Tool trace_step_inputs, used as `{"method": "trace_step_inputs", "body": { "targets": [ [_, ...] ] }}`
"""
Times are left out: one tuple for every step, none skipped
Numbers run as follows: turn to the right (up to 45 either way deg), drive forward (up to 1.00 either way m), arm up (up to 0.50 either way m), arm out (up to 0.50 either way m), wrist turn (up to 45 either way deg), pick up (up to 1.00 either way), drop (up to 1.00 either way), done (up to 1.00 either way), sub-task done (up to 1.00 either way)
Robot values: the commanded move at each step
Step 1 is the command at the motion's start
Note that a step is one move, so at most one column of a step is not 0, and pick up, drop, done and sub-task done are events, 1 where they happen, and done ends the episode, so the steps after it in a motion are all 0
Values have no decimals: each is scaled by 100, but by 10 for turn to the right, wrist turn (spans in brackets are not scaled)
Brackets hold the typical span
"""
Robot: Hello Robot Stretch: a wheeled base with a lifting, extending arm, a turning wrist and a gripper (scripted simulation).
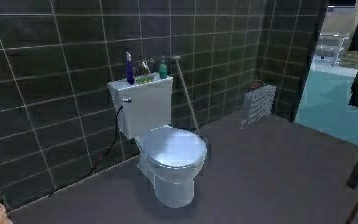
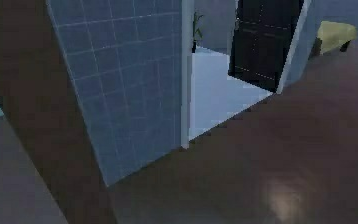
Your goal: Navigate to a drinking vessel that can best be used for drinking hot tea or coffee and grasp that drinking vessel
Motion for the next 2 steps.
{"method": "trace_step_inputs", "body": {
  "targets": [
    [0,40,0,0,0,0,0,0,0],
    [420,0,0,0,0,0,0,0,0]
  ]
}}
